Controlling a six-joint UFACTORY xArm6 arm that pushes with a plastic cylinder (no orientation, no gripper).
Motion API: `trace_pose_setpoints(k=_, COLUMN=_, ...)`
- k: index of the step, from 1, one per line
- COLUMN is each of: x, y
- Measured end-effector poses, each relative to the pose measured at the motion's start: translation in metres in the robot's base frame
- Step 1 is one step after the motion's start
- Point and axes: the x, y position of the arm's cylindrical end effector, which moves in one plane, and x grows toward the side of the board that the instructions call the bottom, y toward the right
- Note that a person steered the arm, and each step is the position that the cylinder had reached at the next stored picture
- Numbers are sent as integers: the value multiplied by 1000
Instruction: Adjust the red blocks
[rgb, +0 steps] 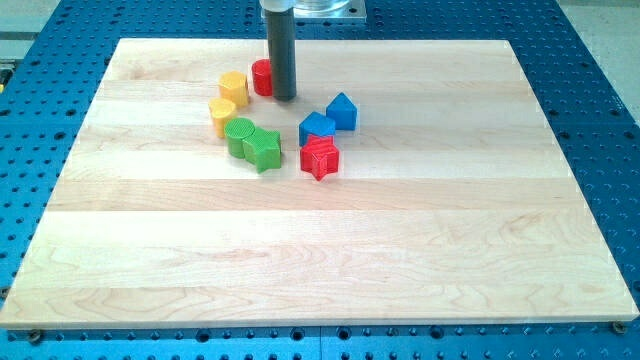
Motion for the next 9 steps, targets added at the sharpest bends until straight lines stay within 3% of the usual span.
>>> trace_pose_setpoints(k=1, x=-3, y=24)
trace_pose_setpoints(k=3, x=-97, y=28)
trace_pose_setpoints(k=5, x=-98, y=20)
trace_pose_setpoints(k=6, x=-118, y=-20)
trace_pose_setpoints(k=8, x=-61, y=-72)
trace_pose_setpoints(k=9, x=-51, y=-50)
